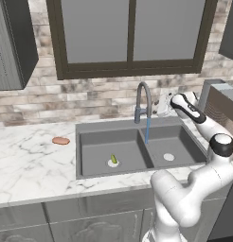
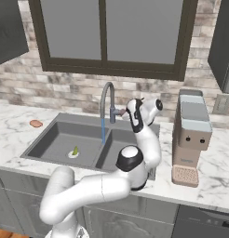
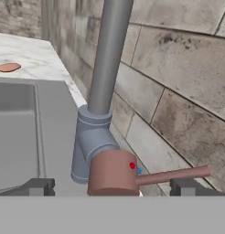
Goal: Turn on the sink faucet. Then move the lemon wedge from the counter to the sink. Turn off the sink. Move the vegetable from the sink to the pot next to the stove. Finally move the pot to the rear left burner.
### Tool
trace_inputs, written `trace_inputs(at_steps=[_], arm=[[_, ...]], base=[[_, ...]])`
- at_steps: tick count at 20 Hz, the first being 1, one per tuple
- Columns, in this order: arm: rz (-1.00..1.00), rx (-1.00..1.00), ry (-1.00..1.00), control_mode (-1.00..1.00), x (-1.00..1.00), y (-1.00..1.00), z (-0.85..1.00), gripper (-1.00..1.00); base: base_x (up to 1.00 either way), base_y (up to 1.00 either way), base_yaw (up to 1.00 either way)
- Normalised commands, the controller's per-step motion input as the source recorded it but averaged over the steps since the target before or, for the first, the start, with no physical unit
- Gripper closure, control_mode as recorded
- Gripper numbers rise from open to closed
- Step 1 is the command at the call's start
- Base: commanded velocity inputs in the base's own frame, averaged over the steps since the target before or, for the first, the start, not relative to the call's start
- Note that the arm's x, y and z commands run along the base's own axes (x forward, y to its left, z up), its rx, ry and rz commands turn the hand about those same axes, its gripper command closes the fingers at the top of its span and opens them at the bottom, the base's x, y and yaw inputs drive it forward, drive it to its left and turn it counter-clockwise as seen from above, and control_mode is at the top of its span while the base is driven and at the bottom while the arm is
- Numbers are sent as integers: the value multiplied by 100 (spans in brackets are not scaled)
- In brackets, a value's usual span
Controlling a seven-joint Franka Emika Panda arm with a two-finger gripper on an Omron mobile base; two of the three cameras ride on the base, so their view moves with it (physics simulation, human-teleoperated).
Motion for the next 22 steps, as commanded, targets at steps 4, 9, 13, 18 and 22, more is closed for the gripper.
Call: trace_inputs(at_steps=[4,9,13,18,22], arm=[[10,0,0,-100,15,0,0,-100],[12,0,0,-100,15,3,0,-100],[12,0,0,-100,8,8,0,-100],[11,0,0,-100,6,14,0,-100],[10,0,0,-100,7,21,0,-100]], base=[[0,0,0],[0,0,0],[0,0,0],[0,0,0],[0,0,0]])
